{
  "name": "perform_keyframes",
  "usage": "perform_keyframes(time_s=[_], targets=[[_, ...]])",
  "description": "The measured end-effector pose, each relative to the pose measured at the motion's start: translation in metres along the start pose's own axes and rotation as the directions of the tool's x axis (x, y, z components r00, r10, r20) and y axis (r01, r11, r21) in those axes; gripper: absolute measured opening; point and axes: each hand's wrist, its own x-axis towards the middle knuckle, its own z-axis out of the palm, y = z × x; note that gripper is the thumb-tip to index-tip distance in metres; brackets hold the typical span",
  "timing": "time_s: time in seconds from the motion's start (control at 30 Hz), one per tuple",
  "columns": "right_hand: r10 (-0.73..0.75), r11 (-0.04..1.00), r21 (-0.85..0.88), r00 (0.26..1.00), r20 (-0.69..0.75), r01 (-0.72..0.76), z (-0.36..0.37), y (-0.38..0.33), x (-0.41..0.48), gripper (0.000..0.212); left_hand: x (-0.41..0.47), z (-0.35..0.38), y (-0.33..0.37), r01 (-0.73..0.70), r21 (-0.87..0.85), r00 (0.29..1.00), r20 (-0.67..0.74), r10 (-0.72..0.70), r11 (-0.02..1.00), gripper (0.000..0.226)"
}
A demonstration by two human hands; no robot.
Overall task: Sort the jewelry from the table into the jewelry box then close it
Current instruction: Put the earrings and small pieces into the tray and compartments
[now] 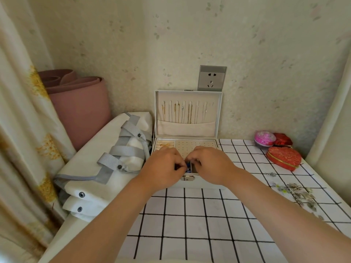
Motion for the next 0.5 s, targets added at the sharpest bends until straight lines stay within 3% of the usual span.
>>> perform_keyframes(time_s=[0.2,0.5], targets=[[-0.036,0.998,-0.057,0.999,0.036,0.038,0.002,-0.001,0.0,0.034,-0.001,0.0,0.0,0.012,0.005,1.0,0.013,-0.012,1.0,0.01],[0.133,0.973,0.204,0.984,-0.116,-0.107,-0.027,0.026,-0.022,0.027,0.003,-0.004,0.026,0.023,-0.05,0.999,-0.045,-0.026,0.998,0.014]])
